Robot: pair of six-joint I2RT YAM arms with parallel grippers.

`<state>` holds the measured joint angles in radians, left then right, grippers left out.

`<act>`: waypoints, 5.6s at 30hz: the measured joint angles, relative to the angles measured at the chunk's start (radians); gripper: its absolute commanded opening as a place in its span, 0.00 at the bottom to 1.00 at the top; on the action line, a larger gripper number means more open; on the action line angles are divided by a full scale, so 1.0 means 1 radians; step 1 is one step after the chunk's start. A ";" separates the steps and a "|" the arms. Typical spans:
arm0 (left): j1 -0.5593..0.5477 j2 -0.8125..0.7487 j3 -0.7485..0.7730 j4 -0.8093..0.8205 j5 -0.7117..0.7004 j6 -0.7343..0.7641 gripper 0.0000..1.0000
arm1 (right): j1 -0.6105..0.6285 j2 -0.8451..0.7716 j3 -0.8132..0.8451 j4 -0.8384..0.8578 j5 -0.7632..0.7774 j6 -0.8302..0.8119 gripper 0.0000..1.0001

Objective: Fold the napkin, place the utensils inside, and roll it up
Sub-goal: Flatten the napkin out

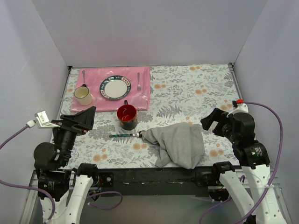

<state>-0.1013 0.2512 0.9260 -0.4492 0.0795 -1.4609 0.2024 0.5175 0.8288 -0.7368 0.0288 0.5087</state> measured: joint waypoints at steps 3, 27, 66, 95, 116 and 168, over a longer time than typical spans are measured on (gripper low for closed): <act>-0.001 0.042 0.000 -0.103 -0.003 -0.037 0.98 | 0.000 0.021 0.000 -0.054 0.001 -0.020 0.98; -0.106 0.346 -0.017 -0.200 0.235 0.006 0.98 | 0.431 0.459 -0.276 0.197 -0.183 -0.010 0.94; -0.940 1.452 0.439 0.074 0.039 0.303 0.93 | -0.118 0.589 -0.209 0.210 -0.122 0.017 0.85; -0.956 1.642 0.562 -0.048 -0.186 0.375 0.82 | 0.089 0.972 0.006 0.242 0.069 -0.138 0.61; -0.940 1.567 0.489 0.062 -0.223 0.379 0.89 | 0.098 0.929 -0.085 0.353 0.127 -0.118 0.01; -0.761 1.450 0.330 0.169 0.202 0.200 0.00 | 0.019 1.138 0.128 0.312 0.116 -0.229 0.85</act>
<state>-0.8623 1.7008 1.2564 -0.2802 0.2817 -1.2606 0.2218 1.6550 0.9569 -0.4244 0.1448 0.2798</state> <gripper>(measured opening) 0.025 0.957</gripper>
